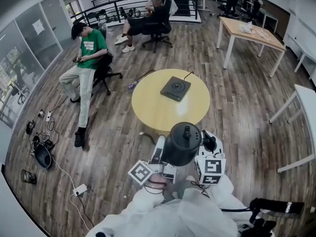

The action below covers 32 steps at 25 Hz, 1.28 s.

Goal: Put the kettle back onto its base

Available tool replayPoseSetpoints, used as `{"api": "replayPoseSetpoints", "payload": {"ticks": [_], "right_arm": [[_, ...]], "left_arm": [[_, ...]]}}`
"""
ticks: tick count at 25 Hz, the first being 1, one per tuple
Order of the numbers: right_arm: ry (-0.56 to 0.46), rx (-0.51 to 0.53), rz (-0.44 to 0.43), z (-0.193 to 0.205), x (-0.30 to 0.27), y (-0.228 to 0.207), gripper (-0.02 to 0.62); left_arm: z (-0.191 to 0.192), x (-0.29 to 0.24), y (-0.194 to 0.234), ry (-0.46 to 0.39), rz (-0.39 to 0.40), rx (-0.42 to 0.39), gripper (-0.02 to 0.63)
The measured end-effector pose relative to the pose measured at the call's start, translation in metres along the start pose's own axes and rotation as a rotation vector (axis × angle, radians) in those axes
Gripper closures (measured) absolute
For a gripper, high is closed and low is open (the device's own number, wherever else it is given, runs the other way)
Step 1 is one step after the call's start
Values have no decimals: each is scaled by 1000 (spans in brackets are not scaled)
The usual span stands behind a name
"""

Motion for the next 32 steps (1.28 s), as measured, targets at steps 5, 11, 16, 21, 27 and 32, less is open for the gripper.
{"api": "replayPoseSetpoints", "payload": {"ticks": [5, 11, 16, 21, 27, 32], "right_arm": [[0, 6, -11, 1, -26, 0, 583], [-10, 17, -24, 2, -71, -11, 583], [-33, 14, -51, 0, -124, -19, 583], [-49, 8, -59, -2, -181, -37, 583], [-46, 21, -54, -5, -256, -66, 583], [-46, 35, -55, -7, -316, -90, 583]], "left_arm": [[-12, -19, 11, -13, -3, -9, 268], [-19, -52, 26, -40, -11, 13, 268], [-37, -96, 41, -68, 0, -19, 268], [-50, -151, 57, -77, 6, -41, 268], [-60, -226, 83, -90, 3, -35, 268], [-67, -285, 105, -100, 1, -24, 268]]}}
Point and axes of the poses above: the fingertips, and each gripper's own axes: x backward along the fingers, y to its left, z out of its underside, the point moved 9 cm from there along x, backward along the fingers, and after that the axes turned 5 degrees about -y, right-handed, at the moved point
